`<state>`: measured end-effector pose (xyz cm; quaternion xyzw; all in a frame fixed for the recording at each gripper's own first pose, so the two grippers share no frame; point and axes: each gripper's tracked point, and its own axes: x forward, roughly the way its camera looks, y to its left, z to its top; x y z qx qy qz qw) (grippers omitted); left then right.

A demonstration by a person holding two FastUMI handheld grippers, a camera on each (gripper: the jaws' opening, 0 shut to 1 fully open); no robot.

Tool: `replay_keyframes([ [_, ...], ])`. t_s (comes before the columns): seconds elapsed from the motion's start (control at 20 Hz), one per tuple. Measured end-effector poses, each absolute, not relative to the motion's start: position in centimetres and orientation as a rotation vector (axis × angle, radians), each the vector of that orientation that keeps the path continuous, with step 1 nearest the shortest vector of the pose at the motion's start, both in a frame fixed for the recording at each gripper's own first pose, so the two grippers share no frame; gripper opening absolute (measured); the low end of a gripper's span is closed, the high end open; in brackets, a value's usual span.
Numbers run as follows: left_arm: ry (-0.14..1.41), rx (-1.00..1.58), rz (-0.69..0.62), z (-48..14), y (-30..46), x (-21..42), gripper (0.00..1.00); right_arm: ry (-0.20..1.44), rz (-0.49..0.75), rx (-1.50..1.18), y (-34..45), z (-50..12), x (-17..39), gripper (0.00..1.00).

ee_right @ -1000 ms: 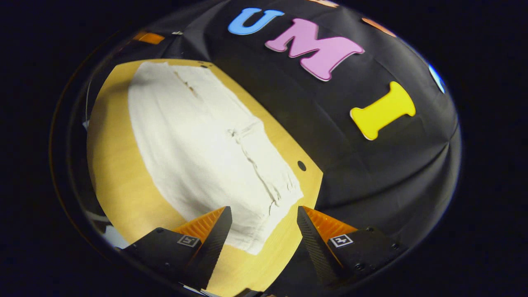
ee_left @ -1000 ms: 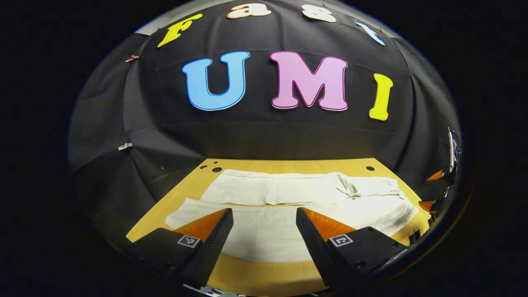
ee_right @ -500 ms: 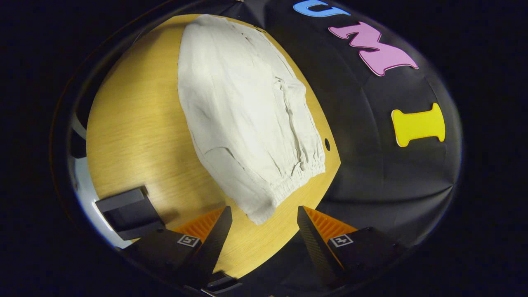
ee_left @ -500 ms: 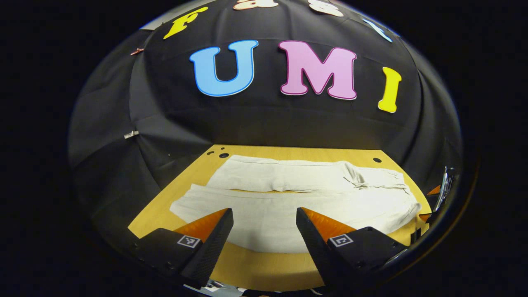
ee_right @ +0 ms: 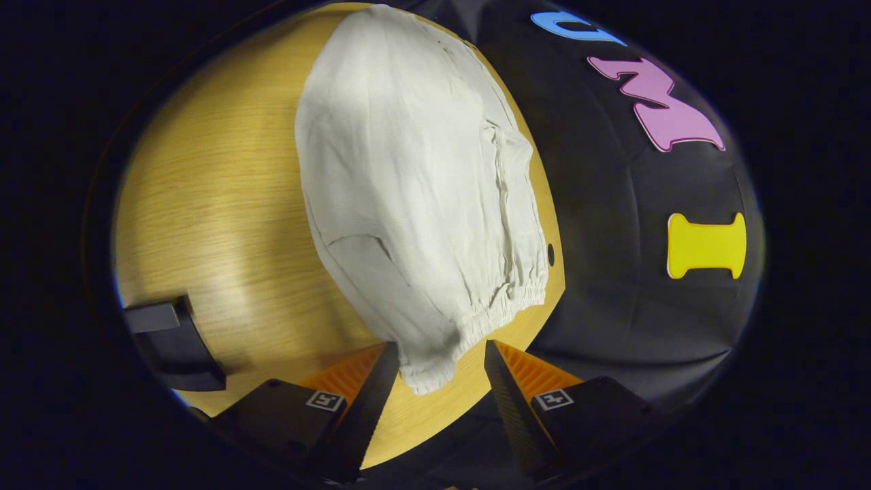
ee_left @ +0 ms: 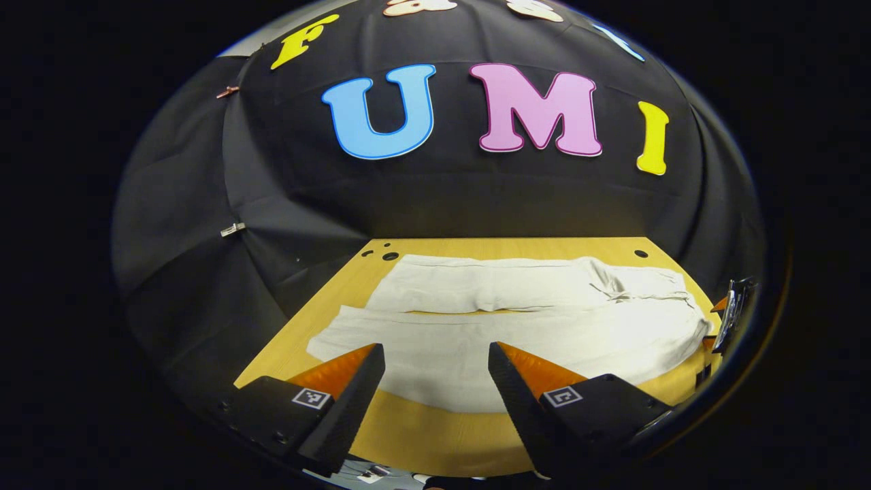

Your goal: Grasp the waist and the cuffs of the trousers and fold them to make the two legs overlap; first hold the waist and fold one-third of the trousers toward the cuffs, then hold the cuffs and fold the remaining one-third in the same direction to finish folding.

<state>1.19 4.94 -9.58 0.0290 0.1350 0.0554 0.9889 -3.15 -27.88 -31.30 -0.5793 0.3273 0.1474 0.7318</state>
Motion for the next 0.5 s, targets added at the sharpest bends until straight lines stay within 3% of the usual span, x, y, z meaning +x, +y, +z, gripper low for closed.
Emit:
replay_keyframes([
  [0.15,0.29,0.087,0.109,-10.6,6.6,0.8,0.98,0.766,0.296,-1.268,-28.2,-31.9,-2.4,0.82],
  [0.2,0.302,0.101,0.115,-11.0,7.6,0.7,0.98,0.784,0.294,-1.257,-28.2,-32.1,-2.2,0.77],
  [0.25,0.312,0.112,0.126,-11.2,8.6,0.5,0.98,0.795,0.295,-1.256,-28.3,-32.2,-2.2,0.64],
  [0.3,0.319,0.119,0.139,-11.4,9.7,0.4,0.97,0.81,0.306,-1.255,-27.9,-32.4,-2.3,0.6],
  [0.35,0.323,0.126,0.151,-11.5,10.6,0.3,0.98,0.824,0.314,-1.256,-28.0,-32.7,-2.2,0.49],
  [0.4,0.33,0.133,0.163,-11.7,11.5,0.3,0.98,0.842,0.329,-1.249,-28.0,-33.0,-2.2,0.51],
  [0.45,0.336,0.14,0.172,-12.0,12.4,0.3,0.98,0.853,0.336,-1.249,-27.9,-33.1,-2.1,0.38],
  [0.5,0.349,0.143,0.172,-12.5,13.2,0.4,0.98,0.863,0.342,-1.251,-28.0,-33.2,-2.0,0.34],
])
